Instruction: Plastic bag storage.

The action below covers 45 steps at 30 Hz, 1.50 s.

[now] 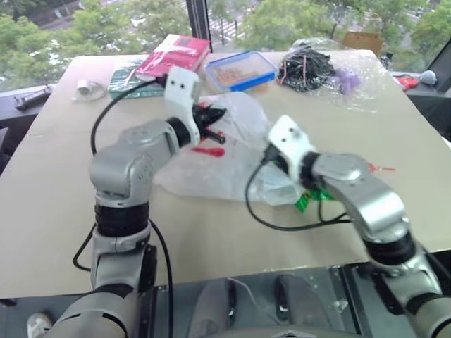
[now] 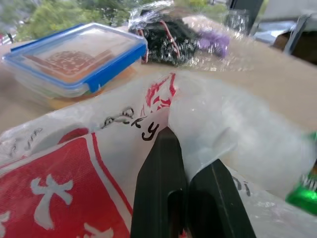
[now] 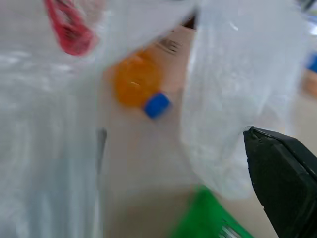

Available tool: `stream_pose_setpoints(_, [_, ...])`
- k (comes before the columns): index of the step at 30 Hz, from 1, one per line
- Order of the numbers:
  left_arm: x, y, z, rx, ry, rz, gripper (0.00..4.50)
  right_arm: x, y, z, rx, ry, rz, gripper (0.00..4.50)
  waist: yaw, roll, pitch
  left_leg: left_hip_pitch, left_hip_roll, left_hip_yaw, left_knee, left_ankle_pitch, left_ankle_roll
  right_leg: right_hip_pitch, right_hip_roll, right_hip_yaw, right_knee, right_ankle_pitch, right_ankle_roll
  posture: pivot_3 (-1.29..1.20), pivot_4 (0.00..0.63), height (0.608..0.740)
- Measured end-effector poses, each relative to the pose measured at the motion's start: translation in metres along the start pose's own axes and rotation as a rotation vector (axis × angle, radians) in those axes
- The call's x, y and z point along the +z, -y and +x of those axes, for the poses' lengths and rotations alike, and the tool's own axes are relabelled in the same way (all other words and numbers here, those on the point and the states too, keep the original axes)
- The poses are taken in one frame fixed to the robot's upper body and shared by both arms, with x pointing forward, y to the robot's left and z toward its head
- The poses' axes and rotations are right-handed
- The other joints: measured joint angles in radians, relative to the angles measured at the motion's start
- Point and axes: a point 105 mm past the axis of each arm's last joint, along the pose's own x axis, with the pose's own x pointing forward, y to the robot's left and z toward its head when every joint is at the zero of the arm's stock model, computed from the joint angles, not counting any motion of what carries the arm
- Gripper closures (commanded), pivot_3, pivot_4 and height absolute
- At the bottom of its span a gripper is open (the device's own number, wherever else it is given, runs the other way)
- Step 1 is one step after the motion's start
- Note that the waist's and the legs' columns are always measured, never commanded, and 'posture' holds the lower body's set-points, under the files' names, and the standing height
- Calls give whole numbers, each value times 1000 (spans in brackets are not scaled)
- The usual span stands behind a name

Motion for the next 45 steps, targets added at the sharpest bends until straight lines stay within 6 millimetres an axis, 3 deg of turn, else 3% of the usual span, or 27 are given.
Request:
stream_pose_setpoints(3, [10, -13, -1, 34, -10, 36, 4500, 23, -17, 37, 79, 58, -40, 36, -8, 0, 0, 0, 0, 0, 0, 0, -1, 0, 0, 0, -1, 0, 0, 0, 150, 740])
stream_pose_setpoints(6, [4, -23, 2, 59, -38, 70, 4500, 38, -26, 59, 119, 95, -85, 36, -3, 0, 0, -1, -1, 0, -1, 0, -1, 0, -1, 0, -2, 0, 0, 0, 150, 740])
stream_pose_setpoints(10, [13, -28, 11, 43, -17, 133, 4500, 39, -20, 86, 47, 55, -172, 36, -3, 0, 0, -1, -1, 0, -1, 0, -1, 0, -2, -1, -2, 0, 0, 0, 150, 740])
stream_pose_setpoints(12, [15, -29, 11, 43, -10, 138, 4500, 39, -18, 87, 35, 52, -177, 36, -3, 0, 0, -1, -1, 0, -2, 0, -1, -1, -2, -1, -2, 0, 0, 0, 150, 740])
stream_pose_setpoints(14, [22, -28, 9, 20, 8, 201, 4500, 40, -4, 88, -41, 55, -168, 36, -7, 0, 0, -2, 0, 0, -3, 0, -2, -2, -2, 0, -1, 0, 0, 0, 150, 740])
stream_pose_setpoints(17, [18, -23, 4, -44, -13, 211, 4500, 28, 21, 71, -139, 19, -204, 36, -6, 0, 0, -3, 0, 0, -3, 0, -1, -2, -2, 0, -1, 0, 0, 0, 150, 740])
stream_pose_setpoints(22, [1, -3, -7, -146, -57, 198, 4500, -31, 85, 5, -434, -163, -147, 36, 3, 0, 0, -7, 0, -1, -2, 0, -1, -5, -4, -1, -1, 0, 0, 0, 150, 740])
stream_pose_setpoints(28, [-10, 11, -1, -202, -85, 90, 4500, -18, 108, -29, -621, -140, -156, 36, -13, 0, 0, -5, 1, 3, -1, 1, -1, -7, 0, 2, 1, 0, 0, 0, 150, 740])
stream_pose_setpoints(30, [-11, 13, -2, -221, -105, 71, 4500, -17, 108, -33, -619, -121, -112, 36, -11, 0, 0, -6, 0, 3, -1, 1, -1, -7, 0, 2, 1, 0, 0, 0, 150, 740])
stream_pose_setpoints(32, [-8, 13, -4, -224, -129, 60, 3961, -10, 98, -34, -532, -60, -19, 0, -10, 0, 0, -7, 0, 2, -1, 0, -1, -7, 0, 2, 0, 0, 0, 0, 150, 740])
stream_pose_setpoints(34, [-4, 17, -8, -241, -139, 61, 3315, 2, 83, -34, -430, 4, 24, 0, -9, 0, 0, -7, 0, 2, -1, 0, 0, -7, -1, 2, 0, 0, 0, 0, 150, 740])
stream_pose_setpoints(35, [-2, 26, -12, -279, -151, 61, 2675, 10, 75, -41, -373, 44, 29, 0, -7, 0, 0, -8, 1, 1, -1, 0, 0, -7, -1, 1, 0, 0, 0, 0, 150, 740])
stream_pose_setpoints(37, [0, 38, -18, -328, -162, 64, 1861, 18, 73, -54, -343, 78, 20, 0, -1, 0, 0, -10, 1, -1, 0, 0, 0, -7, -2, 0, -1, 0, 0, 0, 150, 740])
stream_pose_setpoints(39, [0, 44, -29, -351, -203, 96, 1150, 13, 70, -76, -310, 72, -1, 0, 5, 0, 0, -11, 1, -2, 1, 0, 0, -7, -2, -2, -2, 0, 0, 0, 150, 740])
stream_pose_setpoints(45, [-16, 37, -41, -242, -384, 209, 1150, -8, 54, -117, -227, 3, 3, 0, 17, 0, 0, -9, 0, -2, 1, -1, 2, -6, -1, -1, -1, 0, 0, 0, 150, 740])
